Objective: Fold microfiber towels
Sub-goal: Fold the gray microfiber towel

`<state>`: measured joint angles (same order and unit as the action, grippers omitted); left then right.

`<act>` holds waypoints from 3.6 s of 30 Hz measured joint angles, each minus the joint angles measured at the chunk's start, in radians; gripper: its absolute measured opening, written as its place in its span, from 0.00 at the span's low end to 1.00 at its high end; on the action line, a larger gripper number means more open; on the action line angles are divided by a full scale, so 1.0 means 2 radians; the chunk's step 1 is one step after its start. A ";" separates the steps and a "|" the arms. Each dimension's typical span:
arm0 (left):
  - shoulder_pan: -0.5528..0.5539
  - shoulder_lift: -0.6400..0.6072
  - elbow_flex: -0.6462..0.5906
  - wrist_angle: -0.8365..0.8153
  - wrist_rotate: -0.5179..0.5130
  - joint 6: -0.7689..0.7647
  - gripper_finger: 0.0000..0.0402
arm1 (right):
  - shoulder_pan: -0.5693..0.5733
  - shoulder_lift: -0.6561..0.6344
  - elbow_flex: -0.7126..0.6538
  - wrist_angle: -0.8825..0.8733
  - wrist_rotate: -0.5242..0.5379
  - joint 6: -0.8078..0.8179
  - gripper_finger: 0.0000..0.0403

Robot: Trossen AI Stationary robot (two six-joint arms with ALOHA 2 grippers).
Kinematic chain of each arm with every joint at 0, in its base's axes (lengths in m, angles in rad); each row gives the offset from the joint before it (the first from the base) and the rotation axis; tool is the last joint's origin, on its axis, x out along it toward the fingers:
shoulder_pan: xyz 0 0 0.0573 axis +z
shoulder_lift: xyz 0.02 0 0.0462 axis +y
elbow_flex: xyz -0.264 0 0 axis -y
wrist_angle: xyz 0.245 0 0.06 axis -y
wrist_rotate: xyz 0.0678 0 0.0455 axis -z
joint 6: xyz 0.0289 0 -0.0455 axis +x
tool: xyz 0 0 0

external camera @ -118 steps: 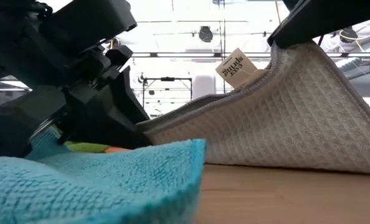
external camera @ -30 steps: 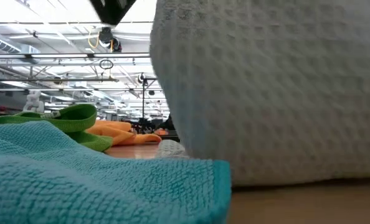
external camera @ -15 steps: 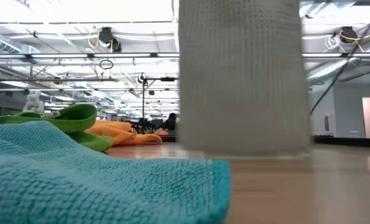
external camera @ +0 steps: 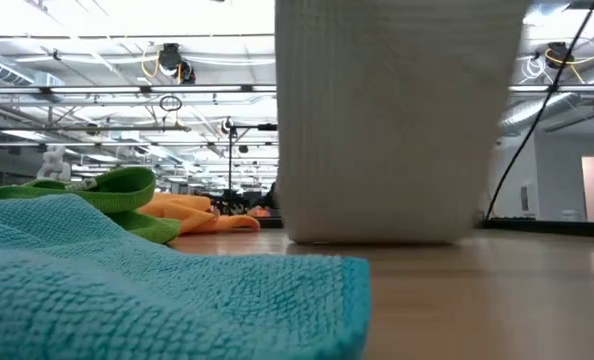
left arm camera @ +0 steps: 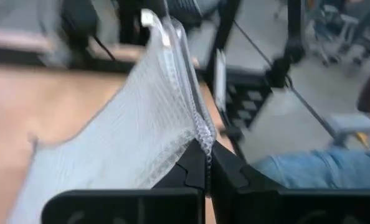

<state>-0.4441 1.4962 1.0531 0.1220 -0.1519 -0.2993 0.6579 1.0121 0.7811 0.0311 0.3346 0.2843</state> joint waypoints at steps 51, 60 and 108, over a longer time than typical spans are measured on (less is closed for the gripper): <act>0.065 0.172 0.001 -0.045 -0.083 -0.087 0.09 | -0.071 0.217 -0.061 -0.053 0.069 0.186 0.10; 0.079 0.171 0.001 -0.049 -0.092 -0.061 0.36 | -0.093 0.211 -0.062 -0.062 0.074 0.204 0.39; -0.074 0.186 -0.016 0.013 -0.174 0.084 0.47 | 0.049 0.239 -0.140 0.219 0.160 0.100 0.31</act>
<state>-0.5911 1.8679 1.0220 0.1479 -0.5003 -0.1318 0.7550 1.4904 0.5020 0.4699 0.6553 0.4836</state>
